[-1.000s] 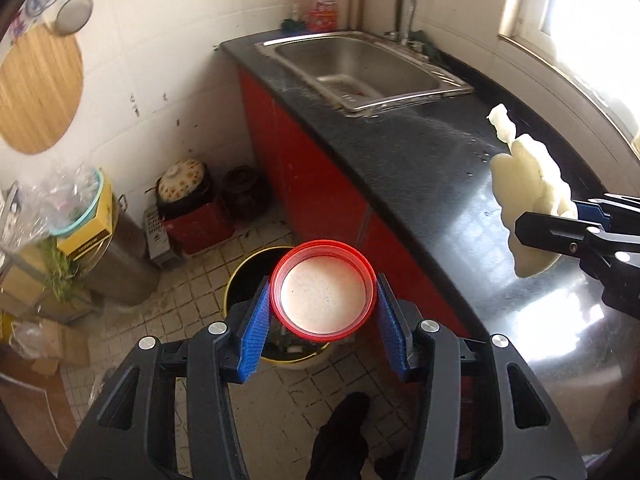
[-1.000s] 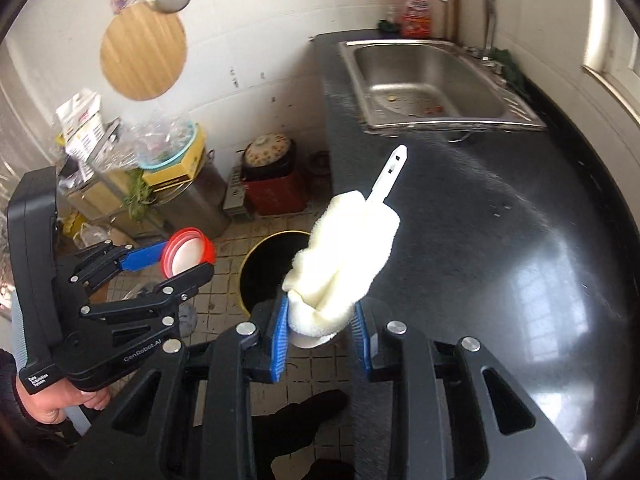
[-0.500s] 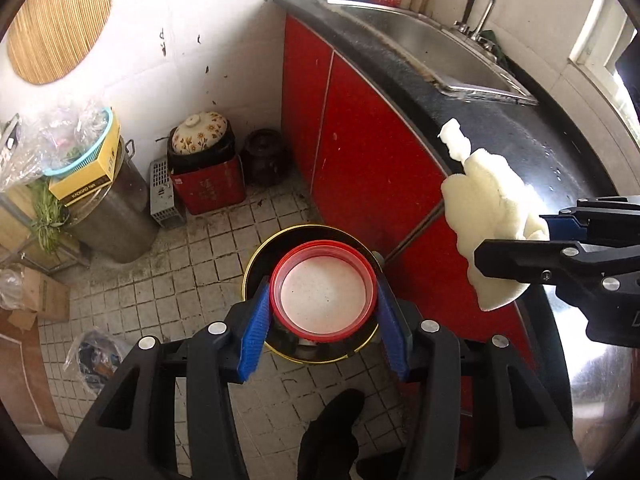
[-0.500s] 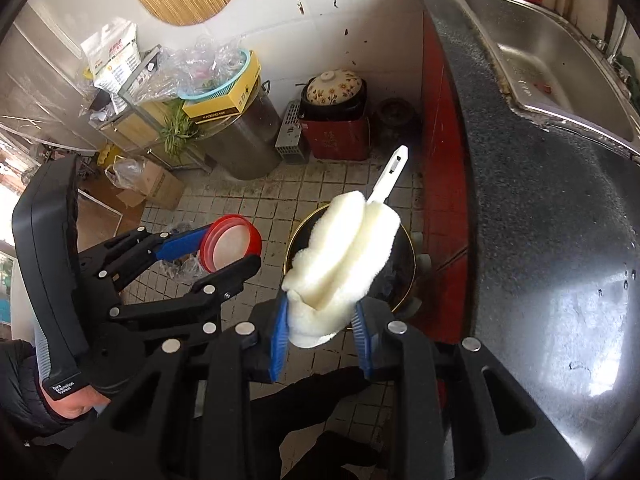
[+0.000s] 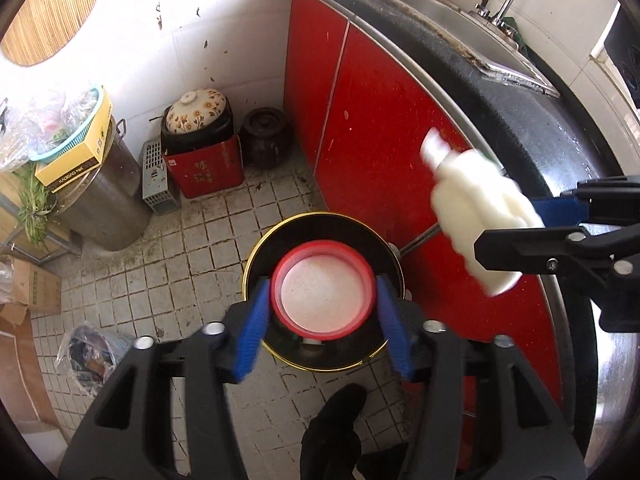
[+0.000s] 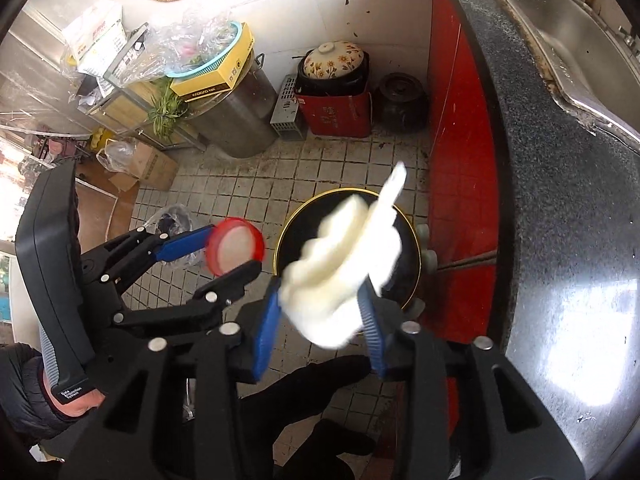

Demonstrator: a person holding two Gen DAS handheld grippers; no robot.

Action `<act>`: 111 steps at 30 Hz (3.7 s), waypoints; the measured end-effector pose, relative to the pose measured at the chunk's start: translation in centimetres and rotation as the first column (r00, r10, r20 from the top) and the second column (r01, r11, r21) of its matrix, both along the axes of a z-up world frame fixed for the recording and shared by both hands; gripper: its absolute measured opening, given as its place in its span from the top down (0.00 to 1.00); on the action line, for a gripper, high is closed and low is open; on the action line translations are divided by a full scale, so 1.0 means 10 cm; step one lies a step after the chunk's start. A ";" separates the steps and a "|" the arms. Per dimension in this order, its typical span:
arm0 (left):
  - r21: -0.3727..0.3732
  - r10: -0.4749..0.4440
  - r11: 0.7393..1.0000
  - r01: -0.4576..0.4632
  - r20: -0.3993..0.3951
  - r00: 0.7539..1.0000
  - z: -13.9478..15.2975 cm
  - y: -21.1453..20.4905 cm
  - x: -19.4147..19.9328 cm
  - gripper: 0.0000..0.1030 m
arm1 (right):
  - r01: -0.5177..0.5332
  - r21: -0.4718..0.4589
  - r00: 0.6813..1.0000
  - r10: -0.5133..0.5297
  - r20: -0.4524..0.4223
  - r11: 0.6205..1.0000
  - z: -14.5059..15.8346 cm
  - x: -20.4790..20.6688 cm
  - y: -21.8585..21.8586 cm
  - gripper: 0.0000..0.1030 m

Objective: Collect trash

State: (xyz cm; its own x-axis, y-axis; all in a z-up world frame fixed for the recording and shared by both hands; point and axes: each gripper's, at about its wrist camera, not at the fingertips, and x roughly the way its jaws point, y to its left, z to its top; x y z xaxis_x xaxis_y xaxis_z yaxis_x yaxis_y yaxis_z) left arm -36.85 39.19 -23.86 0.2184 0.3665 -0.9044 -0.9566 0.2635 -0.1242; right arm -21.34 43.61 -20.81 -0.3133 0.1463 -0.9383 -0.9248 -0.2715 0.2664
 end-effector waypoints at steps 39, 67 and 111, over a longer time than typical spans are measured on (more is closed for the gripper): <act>0.234 -0.799 0.592 0.771 0.040 0.601 1.86 -2.07 3.48 0.06 | 0.860 0.470 0.172 -0.980 0.102 0.199 1.97 2.99 -4.96 0.08; 0.190 -0.934 0.340 0.921 -0.046 0.354 1.91 -3.54 4.38 0.06 | 0.888 0.436 -0.188 -0.980 0.059 -0.144 1.81 3.17 -6.78 0.08; 0.173 -0.934 0.342 0.924 -0.048 0.355 1.85 -3.50 4.40 0.06 | 0.898 0.416 -0.179 -0.983 0.044 -0.144 1.76 3.25 -6.72 0.08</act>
State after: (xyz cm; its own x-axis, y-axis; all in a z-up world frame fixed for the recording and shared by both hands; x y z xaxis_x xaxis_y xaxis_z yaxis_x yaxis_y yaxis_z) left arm 7.18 4.22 -5.39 0.5472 0.0173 -0.8368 -0.0783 0.9965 -0.0306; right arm 11.21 -23.54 -3.20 0.5652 0.1797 -0.8052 -0.1859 0.9786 0.0879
